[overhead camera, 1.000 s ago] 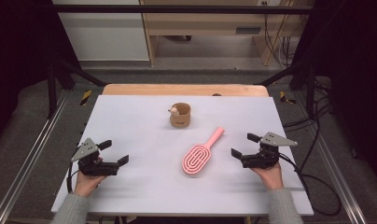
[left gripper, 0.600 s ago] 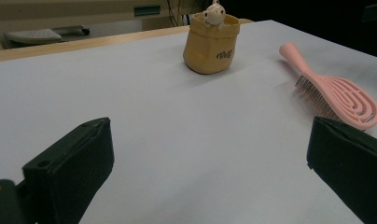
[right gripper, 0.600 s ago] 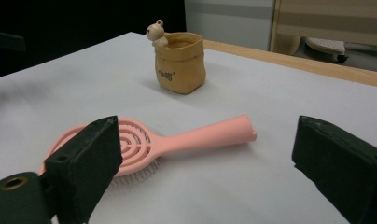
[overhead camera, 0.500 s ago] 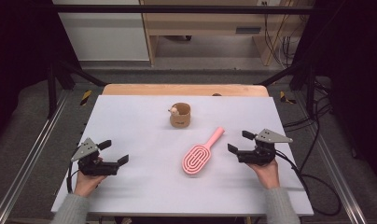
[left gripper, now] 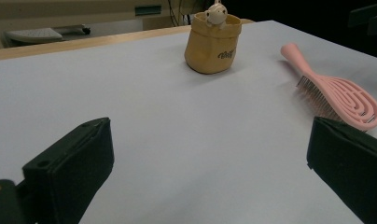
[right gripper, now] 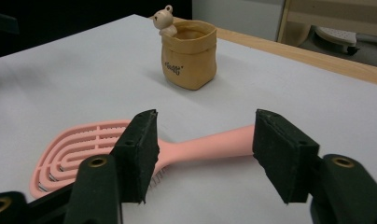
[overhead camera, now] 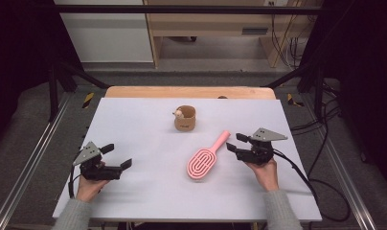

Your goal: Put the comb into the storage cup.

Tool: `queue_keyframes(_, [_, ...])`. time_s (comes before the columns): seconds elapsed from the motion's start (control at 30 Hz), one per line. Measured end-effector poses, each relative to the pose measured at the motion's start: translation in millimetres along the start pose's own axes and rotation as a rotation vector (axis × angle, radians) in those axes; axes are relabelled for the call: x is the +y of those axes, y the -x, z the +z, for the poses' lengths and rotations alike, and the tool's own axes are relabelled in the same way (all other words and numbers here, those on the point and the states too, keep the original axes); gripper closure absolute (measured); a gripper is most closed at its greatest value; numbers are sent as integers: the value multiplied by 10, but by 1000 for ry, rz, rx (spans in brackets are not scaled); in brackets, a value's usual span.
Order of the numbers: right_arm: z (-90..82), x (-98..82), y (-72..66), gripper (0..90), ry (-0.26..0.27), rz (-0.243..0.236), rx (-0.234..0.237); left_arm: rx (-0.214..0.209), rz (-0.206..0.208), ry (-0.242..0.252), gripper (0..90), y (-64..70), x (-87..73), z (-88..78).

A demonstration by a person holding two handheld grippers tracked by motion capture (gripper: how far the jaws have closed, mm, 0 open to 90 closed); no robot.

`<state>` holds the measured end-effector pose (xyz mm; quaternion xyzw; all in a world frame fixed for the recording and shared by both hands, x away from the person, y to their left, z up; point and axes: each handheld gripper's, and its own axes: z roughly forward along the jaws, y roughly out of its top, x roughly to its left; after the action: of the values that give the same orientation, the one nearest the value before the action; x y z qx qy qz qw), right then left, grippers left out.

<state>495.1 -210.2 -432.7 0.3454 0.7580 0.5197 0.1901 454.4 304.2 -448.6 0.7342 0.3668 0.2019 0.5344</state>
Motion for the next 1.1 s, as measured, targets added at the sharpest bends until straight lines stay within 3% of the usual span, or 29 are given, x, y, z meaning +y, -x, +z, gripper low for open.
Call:
queue_keyframes(0.33, [153,47,-54,634,-44,-31,-20,-2,2,-7,5,-2,-3,9])
queue_keyframes(0.63, [215,79,-65,787,-64,-17,-18,-3,3,-10,6,-2,-5,16])
queue_keyframes(0.77, [258,111,-65,874,-66,-33,-20,-3,5,-13,5,0,-6,23])
queue_keyframes(0.93, [323,130,-72,900,-67,-29,-14,-5,3,-15,6,-2,-8,26])
queue_keyframes(1.1, [386,144,-81,900,-89,-56,-14,-6,3,-16,5,-3,-9,29])
